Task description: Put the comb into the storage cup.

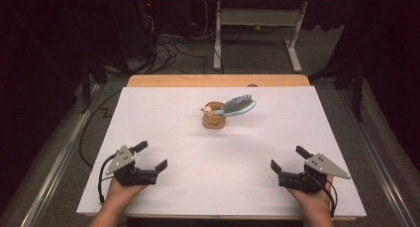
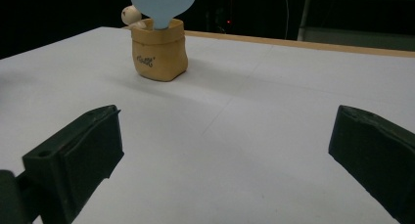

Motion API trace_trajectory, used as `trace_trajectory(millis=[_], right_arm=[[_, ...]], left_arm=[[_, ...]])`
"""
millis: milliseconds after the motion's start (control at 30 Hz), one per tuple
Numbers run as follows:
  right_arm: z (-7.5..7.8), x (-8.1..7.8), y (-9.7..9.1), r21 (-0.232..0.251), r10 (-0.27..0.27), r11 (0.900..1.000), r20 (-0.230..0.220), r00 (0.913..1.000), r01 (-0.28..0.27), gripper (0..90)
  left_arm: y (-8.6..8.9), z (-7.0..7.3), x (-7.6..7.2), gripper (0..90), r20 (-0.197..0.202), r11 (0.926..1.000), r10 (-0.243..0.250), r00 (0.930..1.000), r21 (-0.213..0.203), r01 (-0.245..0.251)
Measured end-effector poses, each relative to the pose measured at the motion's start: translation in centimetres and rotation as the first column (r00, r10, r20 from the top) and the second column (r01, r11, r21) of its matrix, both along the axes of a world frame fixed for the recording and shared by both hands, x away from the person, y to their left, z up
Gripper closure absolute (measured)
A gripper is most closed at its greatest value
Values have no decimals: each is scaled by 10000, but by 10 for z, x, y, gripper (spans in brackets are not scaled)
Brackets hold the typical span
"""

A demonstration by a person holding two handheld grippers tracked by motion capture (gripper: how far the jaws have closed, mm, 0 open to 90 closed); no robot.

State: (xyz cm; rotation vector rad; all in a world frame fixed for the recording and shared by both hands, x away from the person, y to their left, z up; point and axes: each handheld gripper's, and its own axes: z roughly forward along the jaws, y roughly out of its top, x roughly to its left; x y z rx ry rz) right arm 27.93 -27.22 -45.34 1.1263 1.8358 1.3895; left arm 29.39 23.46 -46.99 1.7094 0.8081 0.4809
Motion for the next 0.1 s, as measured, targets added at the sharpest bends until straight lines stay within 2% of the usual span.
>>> trace_trajectory(millis=[100], right_arm=[[-1, 1, 1, -147, -52, 9999, -52, 10000, 51, 1]], left_arm=[[1, 1, 0, 6, 33, 10000, 81, 10000, -31, -80]])
